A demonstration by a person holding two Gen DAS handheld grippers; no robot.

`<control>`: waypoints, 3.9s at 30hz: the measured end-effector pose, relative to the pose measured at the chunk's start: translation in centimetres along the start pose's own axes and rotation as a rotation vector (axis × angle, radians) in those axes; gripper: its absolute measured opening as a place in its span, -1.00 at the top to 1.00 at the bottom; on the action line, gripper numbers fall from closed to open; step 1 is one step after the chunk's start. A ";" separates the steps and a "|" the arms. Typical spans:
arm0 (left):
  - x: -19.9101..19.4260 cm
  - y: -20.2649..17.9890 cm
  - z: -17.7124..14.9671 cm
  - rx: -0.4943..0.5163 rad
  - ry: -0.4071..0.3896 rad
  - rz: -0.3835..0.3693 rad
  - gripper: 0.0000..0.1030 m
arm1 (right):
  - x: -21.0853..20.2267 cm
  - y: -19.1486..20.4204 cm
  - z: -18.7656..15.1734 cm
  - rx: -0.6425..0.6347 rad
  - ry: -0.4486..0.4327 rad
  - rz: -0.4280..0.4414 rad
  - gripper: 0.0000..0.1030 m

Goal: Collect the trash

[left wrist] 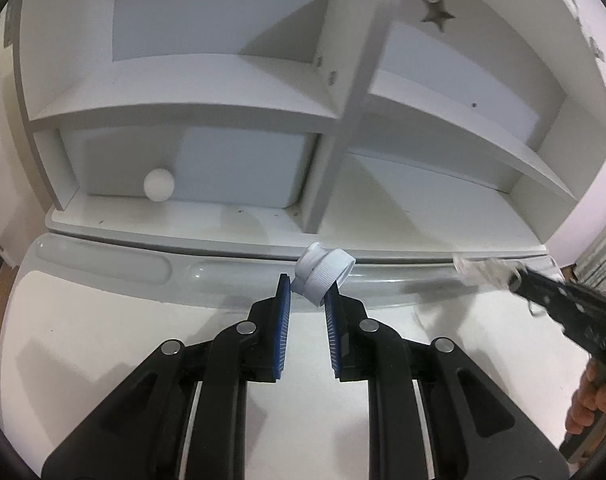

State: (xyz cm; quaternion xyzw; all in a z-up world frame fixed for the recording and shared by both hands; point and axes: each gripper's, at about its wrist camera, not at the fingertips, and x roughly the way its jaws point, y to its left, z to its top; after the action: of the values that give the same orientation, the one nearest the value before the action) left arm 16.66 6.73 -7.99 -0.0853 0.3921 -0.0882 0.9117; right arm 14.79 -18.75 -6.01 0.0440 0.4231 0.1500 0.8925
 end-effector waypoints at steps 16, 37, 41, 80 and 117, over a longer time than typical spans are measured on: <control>-3.5 -4.1 -1.9 0.106 -0.005 -0.068 0.69 | -8.9 -9.9 -12.3 0.235 0.113 -0.217 -0.73; -2.2 -5.8 -3.2 0.140 0.043 -0.052 0.69 | -5.6 -10.7 -10.5 0.241 0.051 -0.218 0.63; -2.6 -7.7 -3.6 0.173 0.046 -0.061 0.69 | -6.8 -10.9 -11.1 0.230 0.029 -0.183 0.64; 22.2 -54.4 -48.3 1.050 0.784 -0.078 0.69 | -6.8 -44.3 -54.5 0.997 0.427 -0.198 0.64; -17.2 -51.5 -29.4 0.812 -0.037 -0.819 -0.86 | -43.7 -22.9 -31.6 0.348 -0.471 -0.905 -0.88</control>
State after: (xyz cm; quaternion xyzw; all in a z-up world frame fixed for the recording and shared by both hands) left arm -21.28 -41.82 -4.34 0.1252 0.2456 -0.5760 0.7696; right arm -30.33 -55.36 1.59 0.0372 0.2065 -0.3358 0.9183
